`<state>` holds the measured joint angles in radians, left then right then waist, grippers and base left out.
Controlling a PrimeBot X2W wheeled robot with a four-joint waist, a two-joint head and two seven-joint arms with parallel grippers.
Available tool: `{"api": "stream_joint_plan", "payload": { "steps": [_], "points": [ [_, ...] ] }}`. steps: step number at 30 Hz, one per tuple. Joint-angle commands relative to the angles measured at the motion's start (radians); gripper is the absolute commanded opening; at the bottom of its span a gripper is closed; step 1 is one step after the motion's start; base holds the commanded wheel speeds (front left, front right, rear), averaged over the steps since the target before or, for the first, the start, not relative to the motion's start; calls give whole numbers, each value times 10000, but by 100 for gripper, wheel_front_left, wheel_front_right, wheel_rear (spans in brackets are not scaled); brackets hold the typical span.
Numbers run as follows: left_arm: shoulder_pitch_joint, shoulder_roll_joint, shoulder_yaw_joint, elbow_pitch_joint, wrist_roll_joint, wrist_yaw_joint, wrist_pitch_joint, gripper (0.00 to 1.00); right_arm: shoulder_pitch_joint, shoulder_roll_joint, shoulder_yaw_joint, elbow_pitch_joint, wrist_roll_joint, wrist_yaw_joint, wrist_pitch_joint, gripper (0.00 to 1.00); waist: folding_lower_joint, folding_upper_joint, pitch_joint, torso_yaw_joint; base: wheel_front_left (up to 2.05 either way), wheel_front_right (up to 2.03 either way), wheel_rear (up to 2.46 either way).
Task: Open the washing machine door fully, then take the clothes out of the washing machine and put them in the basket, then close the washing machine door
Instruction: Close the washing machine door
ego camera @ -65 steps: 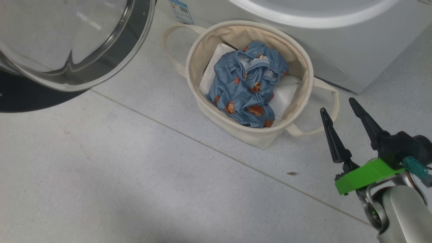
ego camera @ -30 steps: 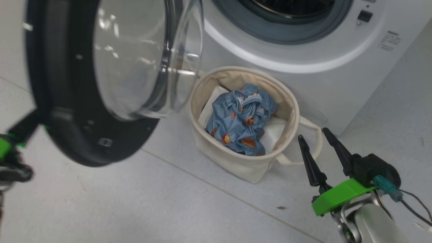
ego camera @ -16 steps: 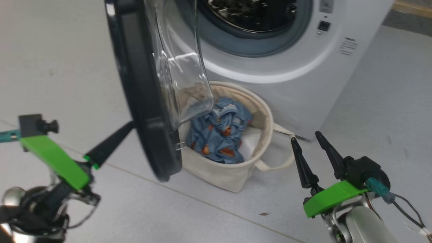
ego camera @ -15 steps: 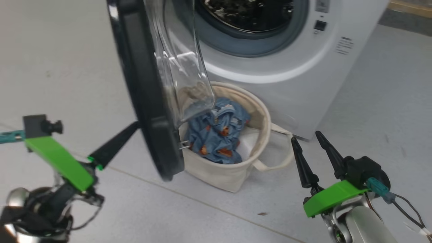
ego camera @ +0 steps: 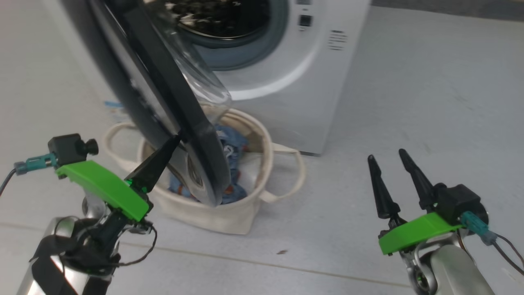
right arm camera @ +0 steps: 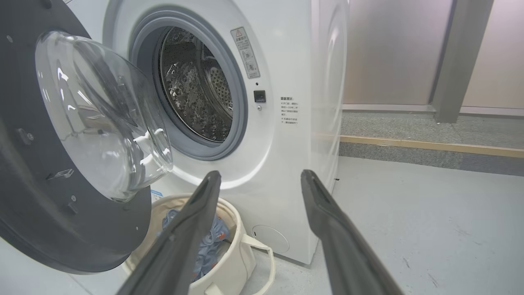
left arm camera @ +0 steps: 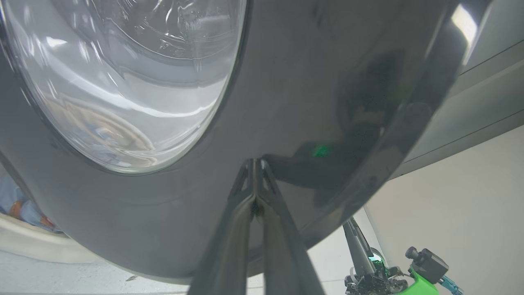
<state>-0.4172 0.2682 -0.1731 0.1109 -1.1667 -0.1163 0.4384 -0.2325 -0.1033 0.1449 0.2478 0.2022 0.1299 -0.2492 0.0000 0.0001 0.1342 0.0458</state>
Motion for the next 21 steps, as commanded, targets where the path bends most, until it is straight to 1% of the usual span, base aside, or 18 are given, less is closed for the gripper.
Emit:
{"api": "stream_joint_plan", "payload": {
  "steps": [1, 2, 3, 7, 14, 17, 21],
  "points": [
    [-663, 208, 163, -292, -1, -138, -198, 0, 0, 92, 77, -405, -58, 8, -125, 100, 0, -1, 70, -750, 0, 0, 0],
    [-733, 234, 96, -243, 11, -139, -342, 0, 14, 100, 46, -432, -61, 8, -125, 100, 0, -1, 92, -922, 0, 0, 0],
    [-733, 234, 96, -243, 11, -139, -342, 0, 14, 100, 46, -432, -61, 8, -125, 100, 0, -1, 92, -922, 0, 0, 0],
    [-1043, 516, -331, 84, 245, -141, -917, 0, -2, 172, 14, -533, -9, 8, -125, 100, 0, -1, 218, -1586, 0, 0, 0],
    [-1842, 1193, -810, 1408, 404, -142, -2097, 0, -158, 328, 33, -575, 129, 8, -125, 100, 0, -1, 455, -2486, 0, 0, 0],
    [-2100, 1406, -995, 1737, 255, -143, -2591, 0, -200, 365, 9, -592, 124, 8, -125, 100, 0, -1, 503, -2608, 0, 0, 0],
    [-2212, 1744, -1307, 1974, 70, -143, -3130, 0, -196, 397, -10, -598, 121, 8, -126, 100, 0, -1, 453, -2538, 0, 0, 0]
  ]
}}
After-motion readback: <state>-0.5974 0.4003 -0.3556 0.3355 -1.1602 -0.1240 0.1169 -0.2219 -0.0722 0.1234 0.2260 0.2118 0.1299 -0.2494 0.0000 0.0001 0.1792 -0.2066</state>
